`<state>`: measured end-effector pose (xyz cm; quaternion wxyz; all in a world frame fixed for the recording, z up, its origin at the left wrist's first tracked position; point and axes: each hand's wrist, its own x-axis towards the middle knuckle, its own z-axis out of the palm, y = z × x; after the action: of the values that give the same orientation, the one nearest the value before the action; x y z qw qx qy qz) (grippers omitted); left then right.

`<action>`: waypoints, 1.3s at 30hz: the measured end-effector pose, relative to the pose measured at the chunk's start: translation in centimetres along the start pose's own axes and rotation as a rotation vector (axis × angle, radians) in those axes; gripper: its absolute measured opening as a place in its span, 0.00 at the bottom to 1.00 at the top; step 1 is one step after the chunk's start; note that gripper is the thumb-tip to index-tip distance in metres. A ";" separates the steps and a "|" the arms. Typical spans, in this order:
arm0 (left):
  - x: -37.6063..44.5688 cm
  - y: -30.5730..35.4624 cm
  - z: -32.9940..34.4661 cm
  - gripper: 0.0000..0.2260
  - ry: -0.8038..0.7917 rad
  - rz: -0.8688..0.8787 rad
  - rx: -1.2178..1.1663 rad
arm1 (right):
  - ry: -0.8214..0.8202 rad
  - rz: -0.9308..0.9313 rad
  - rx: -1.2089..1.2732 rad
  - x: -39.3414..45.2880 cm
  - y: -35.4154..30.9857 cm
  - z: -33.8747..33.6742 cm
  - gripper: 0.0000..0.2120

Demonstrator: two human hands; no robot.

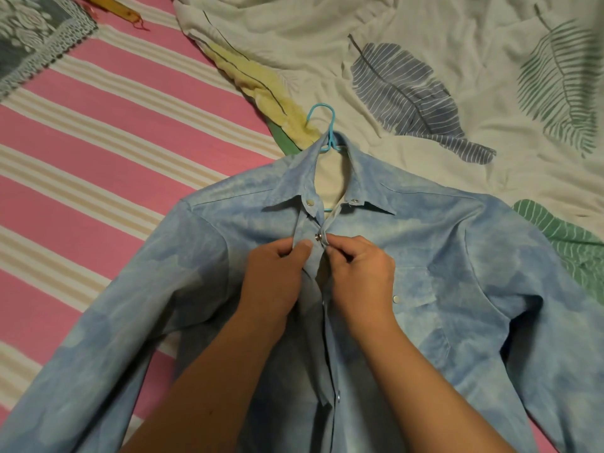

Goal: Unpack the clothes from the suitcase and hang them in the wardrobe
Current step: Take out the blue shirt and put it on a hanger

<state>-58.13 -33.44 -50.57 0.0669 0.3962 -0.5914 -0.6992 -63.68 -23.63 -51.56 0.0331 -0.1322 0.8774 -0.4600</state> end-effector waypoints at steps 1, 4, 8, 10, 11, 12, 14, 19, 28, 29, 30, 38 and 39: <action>0.1 -0.1 0.1 0.09 0.007 0.000 0.005 | -0.006 -0.003 -0.003 -0.1 0.1 0.0 0.10; 0.4 -0.3 0.2 0.10 0.037 0.043 0.089 | -0.013 -0.015 -0.016 -0.3 0.3 -0.1 0.11; 0.0 0.0 0.3 0.16 0.028 0.227 0.289 | -0.001 -0.092 -0.076 -0.4 0.4 -0.2 0.10; 0.0 0.1 0.3 0.19 0.048 0.299 0.377 | 0.016 -0.167 -0.145 -0.4 0.4 -0.3 0.10; 0.1 0.1 0.3 0.19 0.066 0.317 0.410 | 0.023 -0.204 -0.181 -0.4 0.5 -0.3 0.09; 0.1 -0.1 0.5 0.18 0.077 0.319 0.413 | 0.029 -0.231 -0.213 -0.4 0.4 -0.3 0.09; -0.2 -0.6 0.9 0.14 0.093 0.282 0.320 | 0.045 -0.253 -0.277 -0.4 0.3 0.0 0.07; -0.7 -2.0 0.5 0.13 0.077 0.185 0.177 | -0.009 -0.267 -0.356 -1.3 0.6 -0.2 0.08; 6.5 3.9 -3.3 0.24 -0.065 1.081 1.136 | -0.064 -0.337 -0.535 5.1 1.9 -5.3 0.31; 8.0 4.9 -3.1 0.28 -0.186 1.158 1.338 | -0.161 -0.418 -0.663 7.3 2.4 -5.1 0.34; 9.2 6.1 -2.6 0.30 -0.301 1.192 1.523 | -0.261 -0.498 -0.778 9.3 2.8 -4.8 0.35; 11.5 9.6 0.4 0.14 -0.643 1.211 2.113 | -0.496 -0.855 -1.021 13.9 1.4 -7.0 0.12; 11.2 9.9 0.2 0.12 -0.631 1.213 2.047 | -0.478 -0.892 -1.028 13.8 1.5 -7.4 0.15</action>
<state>-69.61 -42.46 -47.16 -0.1065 -0.2589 -0.9456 0.1659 -78.66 -20.48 -47.67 -0.0334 -0.5737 0.8142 0.0827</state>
